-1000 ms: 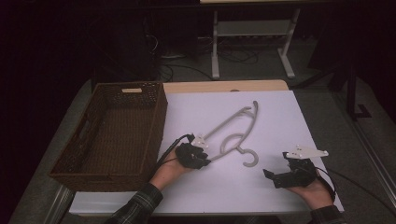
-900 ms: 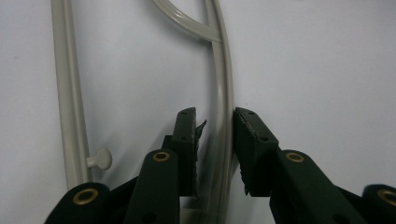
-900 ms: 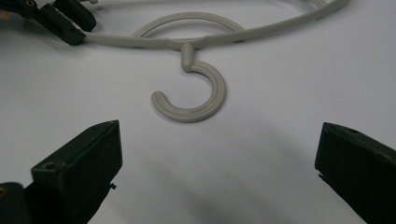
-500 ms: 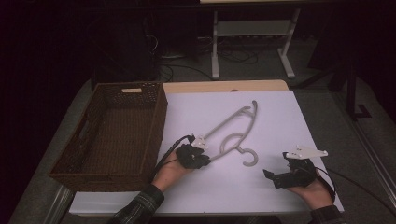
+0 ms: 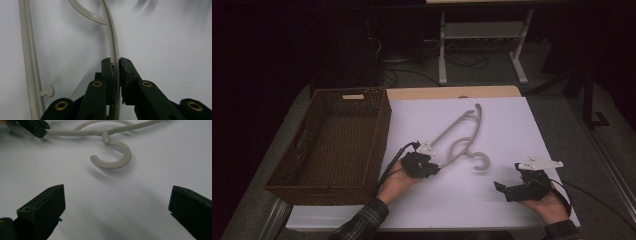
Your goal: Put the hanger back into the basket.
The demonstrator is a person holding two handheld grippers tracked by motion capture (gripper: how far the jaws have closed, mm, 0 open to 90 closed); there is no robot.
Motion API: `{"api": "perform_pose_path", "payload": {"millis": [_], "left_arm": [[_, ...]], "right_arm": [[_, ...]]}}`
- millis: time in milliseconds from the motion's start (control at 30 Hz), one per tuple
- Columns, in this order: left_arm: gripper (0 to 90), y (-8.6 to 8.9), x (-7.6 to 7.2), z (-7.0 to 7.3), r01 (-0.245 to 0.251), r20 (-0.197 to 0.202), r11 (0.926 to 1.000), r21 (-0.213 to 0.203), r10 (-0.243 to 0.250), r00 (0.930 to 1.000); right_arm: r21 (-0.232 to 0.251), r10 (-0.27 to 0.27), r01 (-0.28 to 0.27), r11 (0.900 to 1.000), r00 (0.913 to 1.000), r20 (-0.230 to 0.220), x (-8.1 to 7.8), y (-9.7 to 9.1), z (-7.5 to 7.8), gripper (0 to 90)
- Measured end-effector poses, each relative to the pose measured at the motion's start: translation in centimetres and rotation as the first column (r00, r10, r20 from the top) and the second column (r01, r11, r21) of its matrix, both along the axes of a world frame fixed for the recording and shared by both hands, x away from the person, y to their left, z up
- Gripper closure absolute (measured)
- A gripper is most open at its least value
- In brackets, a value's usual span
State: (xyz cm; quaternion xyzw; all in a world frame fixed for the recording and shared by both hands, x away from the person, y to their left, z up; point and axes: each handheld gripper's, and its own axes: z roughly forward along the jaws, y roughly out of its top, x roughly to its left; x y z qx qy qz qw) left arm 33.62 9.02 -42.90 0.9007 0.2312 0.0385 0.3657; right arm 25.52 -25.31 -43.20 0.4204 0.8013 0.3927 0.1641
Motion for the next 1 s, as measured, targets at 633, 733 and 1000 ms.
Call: {"api": "perform_pose_path", "payload": {"millis": [633,733,1000], "left_arm": [[83.0,2.4,-0.1,4.5,-0.066,0.041,0.9712,-0.229,0.078,0.9961],[83.0,2.7,-0.1,5.1,-0.072,0.045,0.9651,-0.252,0.086,0.9953],[82.9,3.3,-0.4,6.7,-0.083,0.065,0.9503,-0.300,0.107,0.9922]], "right_arm": [[-0.004,0.002,-0.002,1.0000,1.0000,0.000,0.0,0.1,0.0,0.2],[-0.003,0.000,0.000,1.0000,1.0000,0.000,0.0,0.1,0.0,0.2],[-0.005,-0.003,0.003,1.0000,1.0000,0.001,0.1,0.0,0.0,0.2]]}}
